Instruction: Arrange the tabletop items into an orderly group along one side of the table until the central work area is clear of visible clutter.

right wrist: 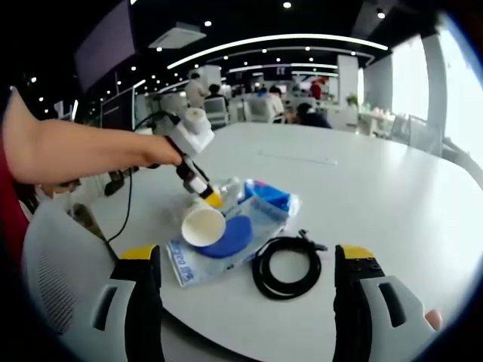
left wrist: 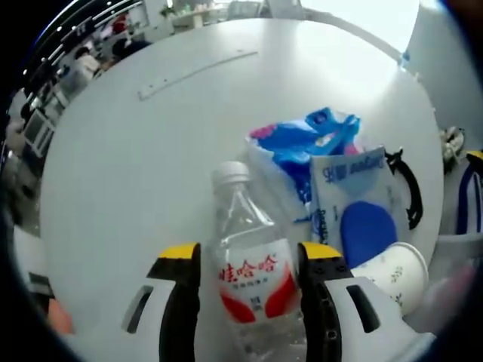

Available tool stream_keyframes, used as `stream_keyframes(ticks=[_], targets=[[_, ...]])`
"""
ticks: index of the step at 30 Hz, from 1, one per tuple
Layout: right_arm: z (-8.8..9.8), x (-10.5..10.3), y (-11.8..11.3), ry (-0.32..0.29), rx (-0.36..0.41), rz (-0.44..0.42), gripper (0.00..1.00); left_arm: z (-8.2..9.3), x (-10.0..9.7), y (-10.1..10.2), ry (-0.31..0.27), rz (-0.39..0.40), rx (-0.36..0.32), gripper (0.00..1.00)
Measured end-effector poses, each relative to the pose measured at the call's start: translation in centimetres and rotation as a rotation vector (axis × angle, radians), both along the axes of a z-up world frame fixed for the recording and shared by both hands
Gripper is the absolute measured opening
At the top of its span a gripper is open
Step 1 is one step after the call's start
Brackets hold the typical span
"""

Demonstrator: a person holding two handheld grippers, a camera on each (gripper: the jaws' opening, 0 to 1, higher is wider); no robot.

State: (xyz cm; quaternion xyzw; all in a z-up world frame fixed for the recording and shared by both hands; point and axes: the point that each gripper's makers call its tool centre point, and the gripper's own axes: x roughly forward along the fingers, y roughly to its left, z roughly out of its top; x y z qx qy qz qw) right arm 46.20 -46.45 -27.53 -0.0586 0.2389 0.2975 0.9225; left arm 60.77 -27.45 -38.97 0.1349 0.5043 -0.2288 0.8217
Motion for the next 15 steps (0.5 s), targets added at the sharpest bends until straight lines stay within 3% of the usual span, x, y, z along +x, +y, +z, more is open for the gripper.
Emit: stream_keyframes(ticks=[15], targets=[[0.01, 0.07, -0.15, -0.001, -0.002, -0.007, 0.95, -0.53, -0.15, -0.28, 0.016, 0.002, -0.007, 0.46]])
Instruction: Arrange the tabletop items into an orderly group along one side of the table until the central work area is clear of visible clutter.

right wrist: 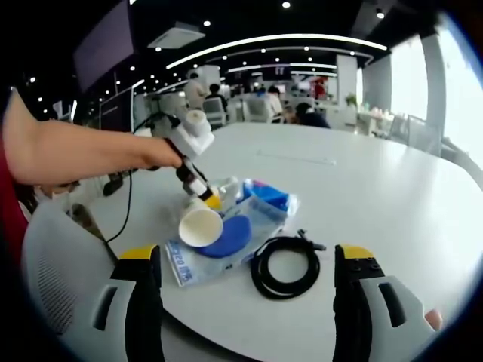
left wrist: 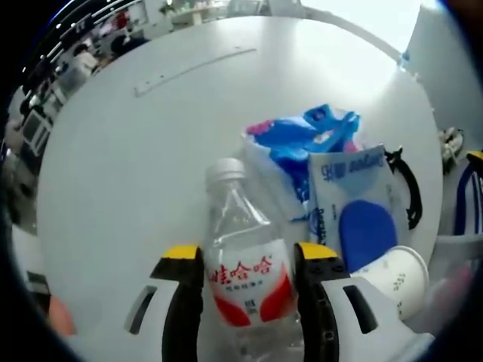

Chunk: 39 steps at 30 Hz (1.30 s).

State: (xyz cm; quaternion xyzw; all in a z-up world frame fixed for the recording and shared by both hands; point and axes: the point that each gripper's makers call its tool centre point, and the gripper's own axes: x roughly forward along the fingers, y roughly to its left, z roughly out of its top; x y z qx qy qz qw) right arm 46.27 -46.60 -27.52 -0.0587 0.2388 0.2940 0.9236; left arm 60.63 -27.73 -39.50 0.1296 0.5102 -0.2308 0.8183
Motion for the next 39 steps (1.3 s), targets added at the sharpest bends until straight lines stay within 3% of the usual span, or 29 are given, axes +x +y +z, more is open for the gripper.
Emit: stream_keyframes(ticks=[15, 39], targets=[[0.0, 0.0, -0.1, 0.000, -0.001, -0.001, 0.95, 0.0, -0.1, 0.2, 0.007, 0.010, 0.000, 0.43], [0.0, -0.1, 0.1, 0.001, -0.006, 0.003, 0.95, 0.7, 0.5, 1.1, -0.043, 0.022, -0.013, 0.39]])
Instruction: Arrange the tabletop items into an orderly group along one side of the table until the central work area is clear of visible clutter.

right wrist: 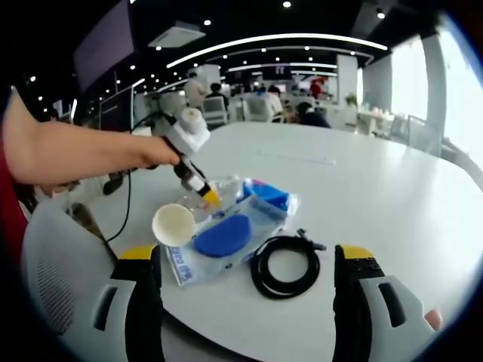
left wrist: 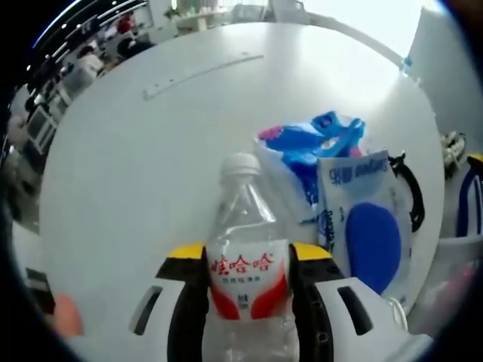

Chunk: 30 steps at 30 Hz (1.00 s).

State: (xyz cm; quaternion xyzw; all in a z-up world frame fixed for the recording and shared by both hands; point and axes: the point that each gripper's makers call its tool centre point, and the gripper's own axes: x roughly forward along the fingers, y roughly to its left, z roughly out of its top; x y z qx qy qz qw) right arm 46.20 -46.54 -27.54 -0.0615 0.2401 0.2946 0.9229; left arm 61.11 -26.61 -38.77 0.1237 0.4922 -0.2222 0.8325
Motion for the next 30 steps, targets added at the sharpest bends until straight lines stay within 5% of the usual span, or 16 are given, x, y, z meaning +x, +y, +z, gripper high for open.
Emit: stream_keyframes(ticks=[30], targets=[[-0.2, -0.2, 0.2, 0.001, -0.018, 0.013, 0.95, 3.0, 1.1, 2.1, -0.078, 0.071, -0.042, 0.38]])
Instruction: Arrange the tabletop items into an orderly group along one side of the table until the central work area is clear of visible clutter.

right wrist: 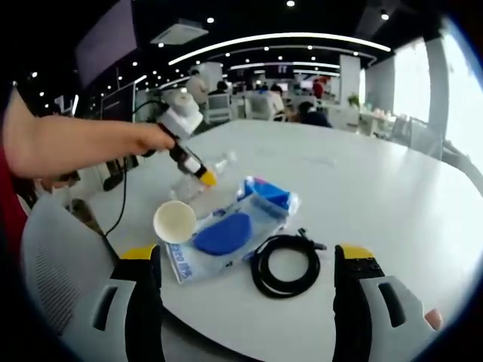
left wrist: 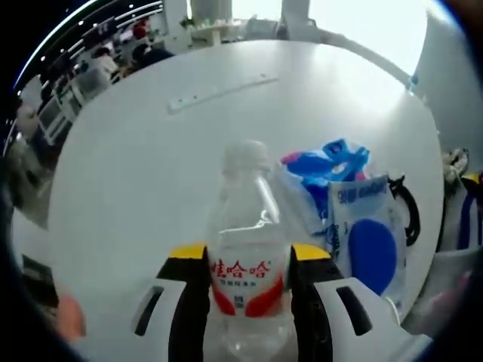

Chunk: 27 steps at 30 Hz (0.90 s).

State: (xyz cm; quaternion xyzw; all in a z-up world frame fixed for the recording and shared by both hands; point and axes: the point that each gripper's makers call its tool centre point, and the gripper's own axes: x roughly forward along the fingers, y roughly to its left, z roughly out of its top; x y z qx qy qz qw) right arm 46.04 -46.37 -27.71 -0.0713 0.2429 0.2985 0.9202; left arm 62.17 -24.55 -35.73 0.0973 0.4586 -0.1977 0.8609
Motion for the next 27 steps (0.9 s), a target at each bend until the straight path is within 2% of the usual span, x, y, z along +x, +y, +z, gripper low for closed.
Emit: stream_keyframes(ticks=[16, 27], targets=[[-0.1, 0.0, 0.1, 0.003, -0.009, 0.009, 0.95, 1.9, 0.8, 1.4, -0.052, 0.053, -0.026, 0.38], [-0.2, 0.1, 0.2, 0.006, -0.016, 0.015, 0.95, 3.3, 1.9, 2.6, -0.113, 0.103, -0.044, 0.37]])
